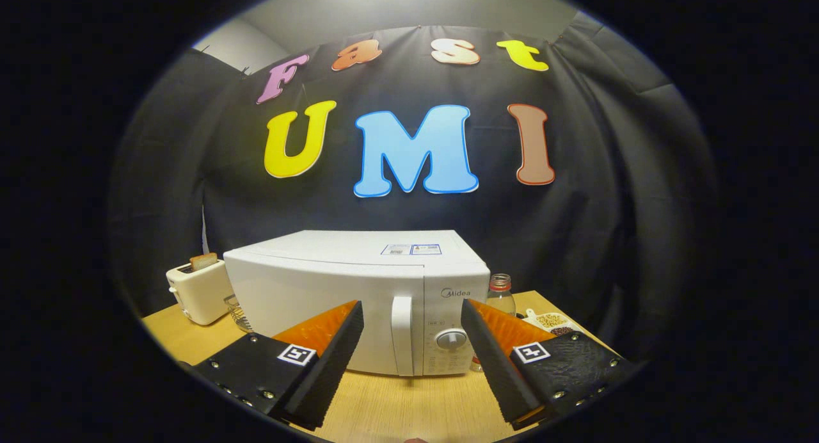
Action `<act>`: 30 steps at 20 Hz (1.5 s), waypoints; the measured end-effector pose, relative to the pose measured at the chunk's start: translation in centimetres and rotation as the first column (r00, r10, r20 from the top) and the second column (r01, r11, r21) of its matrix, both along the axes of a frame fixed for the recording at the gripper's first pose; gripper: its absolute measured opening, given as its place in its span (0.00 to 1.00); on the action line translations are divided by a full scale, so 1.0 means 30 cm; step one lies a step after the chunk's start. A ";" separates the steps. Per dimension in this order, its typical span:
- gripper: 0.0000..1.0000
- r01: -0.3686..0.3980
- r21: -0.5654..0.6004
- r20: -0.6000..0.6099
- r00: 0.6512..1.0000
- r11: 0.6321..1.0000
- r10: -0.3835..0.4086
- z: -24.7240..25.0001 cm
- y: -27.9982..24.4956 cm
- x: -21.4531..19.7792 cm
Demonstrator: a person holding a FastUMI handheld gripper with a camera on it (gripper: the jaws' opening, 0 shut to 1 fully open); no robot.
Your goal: Open the microwave, put the food inside, and close the microwave door.
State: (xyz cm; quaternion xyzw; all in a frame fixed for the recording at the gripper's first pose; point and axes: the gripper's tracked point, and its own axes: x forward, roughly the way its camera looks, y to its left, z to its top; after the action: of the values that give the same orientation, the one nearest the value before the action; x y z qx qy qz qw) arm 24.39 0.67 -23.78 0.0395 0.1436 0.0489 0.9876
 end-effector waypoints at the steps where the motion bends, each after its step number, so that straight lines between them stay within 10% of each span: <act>1: 0.97 -0.001 -0.003 -0.012 1.000 1.000 0.001 -0.028 0.005 0.018; 11: 0.95 -0.025 -0.039 -0.134 0.991 0.999 0.019 -0.271 0.036 0.118; 16: 0.73 -0.032 -0.019 -0.156 0.987 0.999 0.028 -0.311 0.056 0.133; 20: 0.33 -0.038 -0.038 -0.151 0.988 0.999 0.032 -0.325 0.081 0.140; 30: 0.11 -0.043 -0.002 -0.175 0.984 0.999 0.042 -0.320 0.081 0.137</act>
State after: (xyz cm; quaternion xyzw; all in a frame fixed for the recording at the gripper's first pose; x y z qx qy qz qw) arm 28.50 3.09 -33.39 0.0375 0.2309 0.0658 0.9700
